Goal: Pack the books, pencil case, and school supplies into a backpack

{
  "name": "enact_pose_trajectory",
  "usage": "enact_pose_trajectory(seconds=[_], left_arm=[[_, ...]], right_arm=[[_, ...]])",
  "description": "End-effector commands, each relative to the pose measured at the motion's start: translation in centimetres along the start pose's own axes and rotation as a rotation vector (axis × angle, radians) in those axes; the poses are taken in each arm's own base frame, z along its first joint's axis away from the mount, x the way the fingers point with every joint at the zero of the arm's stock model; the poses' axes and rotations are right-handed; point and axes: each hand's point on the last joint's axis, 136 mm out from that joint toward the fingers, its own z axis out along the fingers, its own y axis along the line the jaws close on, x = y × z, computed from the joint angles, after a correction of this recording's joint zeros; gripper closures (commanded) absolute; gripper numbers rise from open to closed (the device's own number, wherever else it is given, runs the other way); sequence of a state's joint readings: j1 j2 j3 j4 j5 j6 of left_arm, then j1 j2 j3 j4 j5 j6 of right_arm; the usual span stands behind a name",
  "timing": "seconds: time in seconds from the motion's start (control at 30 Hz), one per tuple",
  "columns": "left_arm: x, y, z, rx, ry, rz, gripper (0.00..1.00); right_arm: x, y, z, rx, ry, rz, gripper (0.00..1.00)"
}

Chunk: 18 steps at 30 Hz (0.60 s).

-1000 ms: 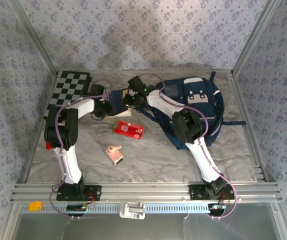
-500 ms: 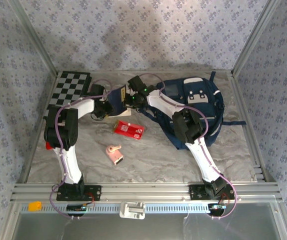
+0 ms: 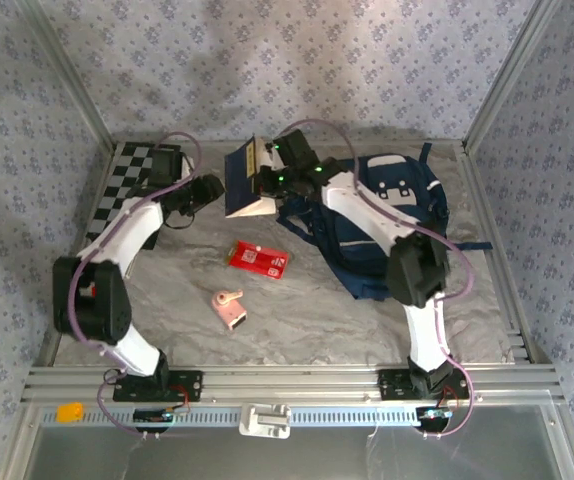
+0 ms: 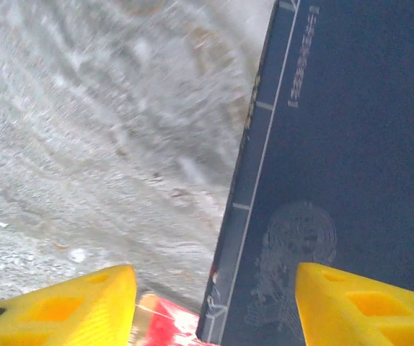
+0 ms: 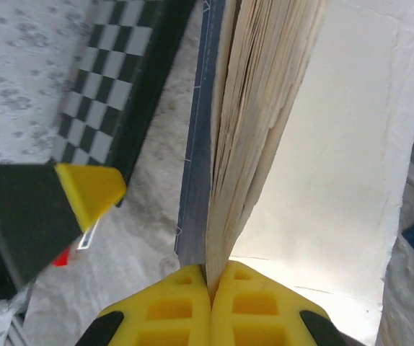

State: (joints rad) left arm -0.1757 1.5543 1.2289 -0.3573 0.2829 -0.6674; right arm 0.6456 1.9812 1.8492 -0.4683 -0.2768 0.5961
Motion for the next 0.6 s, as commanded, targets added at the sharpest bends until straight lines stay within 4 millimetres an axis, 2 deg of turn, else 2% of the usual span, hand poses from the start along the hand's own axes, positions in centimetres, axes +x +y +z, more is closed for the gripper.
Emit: enact_pose_trajectory(seconds=[0.0,0.13,0.3,0.47,0.5,0.57], left_arm=[[0.9,-2.8,-2.8,0.148,-0.002,-0.009,0.36],[2.5,-5.6,-5.3,0.306,-0.010,-0.005,0.30],[4.9,-8.4,-7.0,0.452,0.016,0.026,0.21],[6.8,-11.1,-7.8,0.578,0.029,0.024,0.15],[7.2,-11.7,-7.6,0.594,0.044,0.026,0.14],[7.6,-12.6,-7.4,0.621,0.059,0.034,0.14]], right_arm=[[-1.8,2.2,-5.8,-0.068,-0.125,-0.072,1.00],[0.0,1.9,-10.4,-0.101,-0.160,-0.075,1.00],[2.4,1.5,-15.7,-0.178,-0.190,-0.064,1.00],[4.4,1.5,-19.7,-0.270,-0.197,-0.054,1.00],[5.4,0.6,-19.7,-0.275,-0.177,-0.032,1.00],[5.9,0.2,-20.8,-0.308,-0.183,-0.016,1.00]])
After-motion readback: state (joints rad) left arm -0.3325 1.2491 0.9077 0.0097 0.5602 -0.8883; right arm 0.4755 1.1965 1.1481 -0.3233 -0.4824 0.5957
